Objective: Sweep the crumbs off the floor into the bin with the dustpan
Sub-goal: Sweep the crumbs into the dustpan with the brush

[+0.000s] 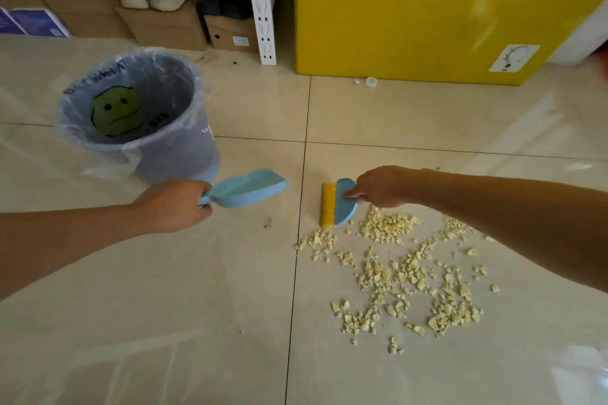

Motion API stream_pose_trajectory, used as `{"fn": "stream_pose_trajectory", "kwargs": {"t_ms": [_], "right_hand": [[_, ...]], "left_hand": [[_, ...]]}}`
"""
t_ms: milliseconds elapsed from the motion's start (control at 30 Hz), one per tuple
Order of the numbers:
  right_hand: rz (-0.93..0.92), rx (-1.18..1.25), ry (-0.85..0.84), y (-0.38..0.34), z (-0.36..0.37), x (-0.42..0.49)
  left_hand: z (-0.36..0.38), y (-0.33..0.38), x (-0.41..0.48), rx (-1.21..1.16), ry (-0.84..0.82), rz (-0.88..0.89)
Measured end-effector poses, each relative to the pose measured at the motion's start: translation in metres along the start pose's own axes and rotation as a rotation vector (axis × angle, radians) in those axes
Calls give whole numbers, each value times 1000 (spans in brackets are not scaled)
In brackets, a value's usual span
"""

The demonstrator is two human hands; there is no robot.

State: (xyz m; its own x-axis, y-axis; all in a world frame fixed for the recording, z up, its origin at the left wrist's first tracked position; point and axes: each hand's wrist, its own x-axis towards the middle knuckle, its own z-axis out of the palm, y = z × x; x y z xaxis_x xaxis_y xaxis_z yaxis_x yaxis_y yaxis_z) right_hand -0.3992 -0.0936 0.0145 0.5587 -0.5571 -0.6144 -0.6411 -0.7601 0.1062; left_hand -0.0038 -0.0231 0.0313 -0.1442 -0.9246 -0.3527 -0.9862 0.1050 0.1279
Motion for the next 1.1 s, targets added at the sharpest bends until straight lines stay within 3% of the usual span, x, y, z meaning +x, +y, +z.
{"fn": "stream_pose_trajectory", "kwargs": {"t_ms": [233,467,567,733,967,1100], "right_hand": [[74,118,-216,22,9,-59],[-4,294,-26,3,-42,-41],[-32,394,35,-19,-21,-46],[-148,305,76,-101,-1,-26],[-124,188,-108,-72,5,-41],[-76,139,-254,-39,-7,-48]], "left_hand": [[-6,20,29,64,-84,121],[-21,4,29,-17,-4,37],[-22,42,41,-70,-1,119],[-25,50,30,-95,-2,120],[-25,36,23,-89,-103,123],[-18,38,23,-87,-71,95]]}}
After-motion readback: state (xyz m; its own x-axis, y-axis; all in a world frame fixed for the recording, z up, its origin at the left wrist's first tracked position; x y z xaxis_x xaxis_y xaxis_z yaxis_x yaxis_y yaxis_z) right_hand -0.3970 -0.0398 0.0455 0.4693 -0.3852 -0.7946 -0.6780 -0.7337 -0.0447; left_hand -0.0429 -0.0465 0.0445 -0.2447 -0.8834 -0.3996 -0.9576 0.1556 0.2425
